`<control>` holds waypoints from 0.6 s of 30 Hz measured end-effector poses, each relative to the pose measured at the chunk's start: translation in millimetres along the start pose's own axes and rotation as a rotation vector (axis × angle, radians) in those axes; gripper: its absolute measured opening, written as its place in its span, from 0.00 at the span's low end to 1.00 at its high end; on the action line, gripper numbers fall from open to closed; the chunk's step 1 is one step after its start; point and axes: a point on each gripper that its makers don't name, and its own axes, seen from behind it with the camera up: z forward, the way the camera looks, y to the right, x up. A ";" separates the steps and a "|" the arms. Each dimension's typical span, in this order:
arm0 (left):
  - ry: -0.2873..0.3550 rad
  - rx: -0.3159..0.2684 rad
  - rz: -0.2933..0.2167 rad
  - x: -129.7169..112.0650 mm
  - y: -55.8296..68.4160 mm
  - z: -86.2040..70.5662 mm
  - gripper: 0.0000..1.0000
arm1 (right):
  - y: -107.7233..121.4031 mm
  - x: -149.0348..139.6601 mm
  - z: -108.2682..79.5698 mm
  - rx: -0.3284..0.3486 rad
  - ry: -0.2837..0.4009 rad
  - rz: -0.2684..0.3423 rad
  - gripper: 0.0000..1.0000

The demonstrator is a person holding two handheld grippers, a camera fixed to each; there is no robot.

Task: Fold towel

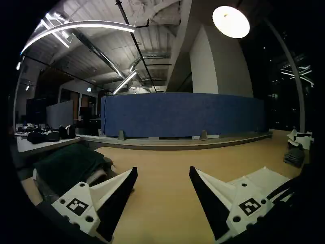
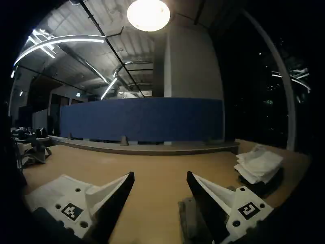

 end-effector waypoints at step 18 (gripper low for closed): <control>0.000 0.000 0.001 -0.3 0.8 0.0 0.95 | -0.1 2.1 0.5 0.000 -0.001 -0.001 1.00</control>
